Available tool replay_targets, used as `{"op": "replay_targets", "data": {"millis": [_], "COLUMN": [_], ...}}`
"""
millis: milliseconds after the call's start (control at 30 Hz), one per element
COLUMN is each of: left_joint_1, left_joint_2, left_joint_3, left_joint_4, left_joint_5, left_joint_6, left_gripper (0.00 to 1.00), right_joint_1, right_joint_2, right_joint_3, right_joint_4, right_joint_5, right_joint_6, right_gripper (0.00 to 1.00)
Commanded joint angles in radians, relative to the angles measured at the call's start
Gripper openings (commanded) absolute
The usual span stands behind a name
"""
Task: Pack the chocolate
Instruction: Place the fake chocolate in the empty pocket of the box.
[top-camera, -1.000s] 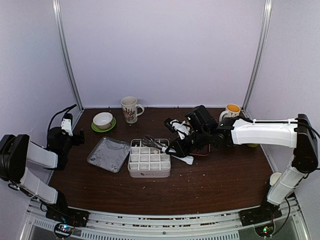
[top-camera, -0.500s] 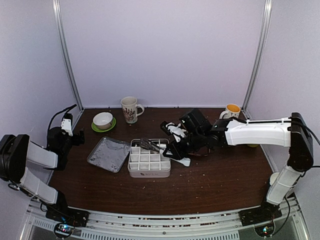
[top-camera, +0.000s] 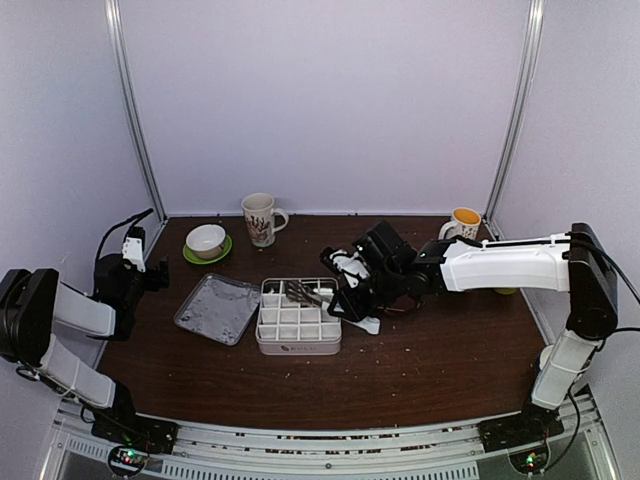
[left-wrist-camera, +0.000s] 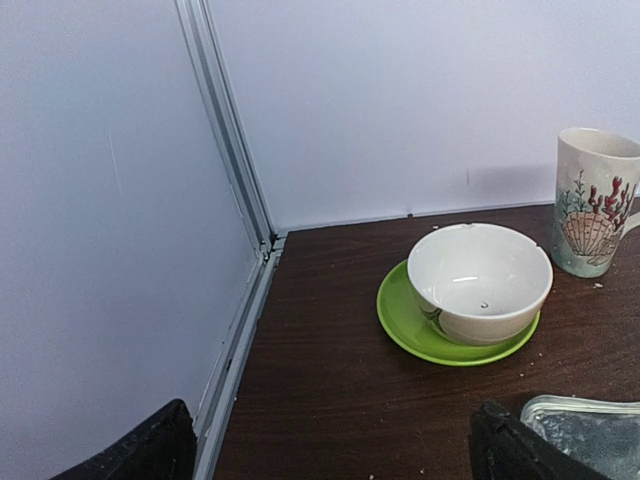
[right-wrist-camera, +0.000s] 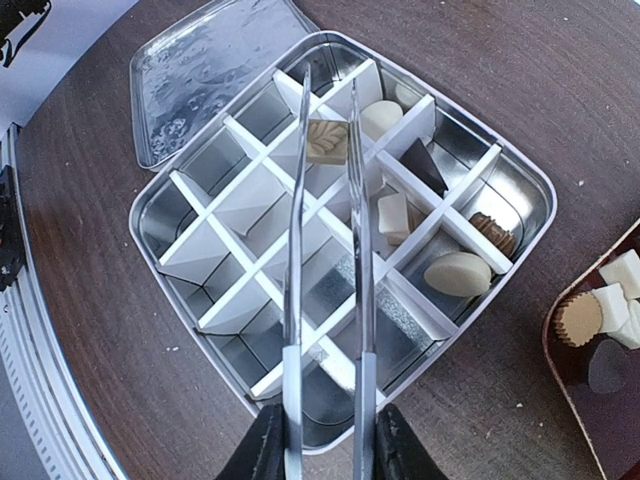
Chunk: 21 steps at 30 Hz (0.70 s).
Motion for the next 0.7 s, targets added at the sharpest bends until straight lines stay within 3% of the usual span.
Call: {"op": "replay_targets", "data": {"millis": [0, 667], "left_joint_1": [0.008, 0.008], "left_joint_2": [0.005, 0.005], "left_joint_3": [0.020, 0.020], "left_joint_4": [0.023, 0.023], "left_joint_5": [0.006, 0.006], "left_joint_6": [0.003, 0.003], "left_gripper": [0.98, 0.98], "right_joint_1": [0.009, 0.009], "right_joint_2": [-0.012, -0.036], "right_joint_3": [0.030, 0.003], "right_joint_4": [0.023, 0.046], "right_joint_5": [0.016, 0.026], "right_joint_6": [-0.010, -0.014], "right_gripper": [0.25, 0.34]}}
